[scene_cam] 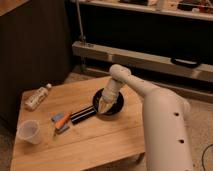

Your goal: Push the ceramic bowl across the table

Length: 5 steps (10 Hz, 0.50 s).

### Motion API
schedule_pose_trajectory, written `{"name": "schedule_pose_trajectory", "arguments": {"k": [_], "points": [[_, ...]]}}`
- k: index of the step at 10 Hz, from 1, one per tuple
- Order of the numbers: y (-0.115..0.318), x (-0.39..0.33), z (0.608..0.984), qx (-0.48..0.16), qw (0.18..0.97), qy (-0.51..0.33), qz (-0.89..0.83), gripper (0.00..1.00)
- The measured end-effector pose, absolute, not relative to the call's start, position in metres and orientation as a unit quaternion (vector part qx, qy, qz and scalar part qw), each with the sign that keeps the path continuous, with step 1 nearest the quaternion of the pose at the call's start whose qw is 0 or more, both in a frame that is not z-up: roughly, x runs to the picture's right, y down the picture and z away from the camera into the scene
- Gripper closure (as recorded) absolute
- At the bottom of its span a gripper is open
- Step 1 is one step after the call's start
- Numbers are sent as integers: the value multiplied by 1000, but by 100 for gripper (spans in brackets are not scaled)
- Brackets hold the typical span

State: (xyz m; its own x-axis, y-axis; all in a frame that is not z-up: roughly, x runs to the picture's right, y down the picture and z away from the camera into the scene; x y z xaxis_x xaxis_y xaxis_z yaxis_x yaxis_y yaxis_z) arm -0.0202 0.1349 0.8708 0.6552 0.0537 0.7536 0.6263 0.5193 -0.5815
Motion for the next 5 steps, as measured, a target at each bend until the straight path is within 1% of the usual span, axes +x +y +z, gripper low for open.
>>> {"name": "schedule_pose_trajectory", "arguments": {"k": [2, 5], "points": [[140, -19, 863, -464, 780, -376, -187, 100], [139, -25, 835, -474, 763, -387, -207, 100]]}}
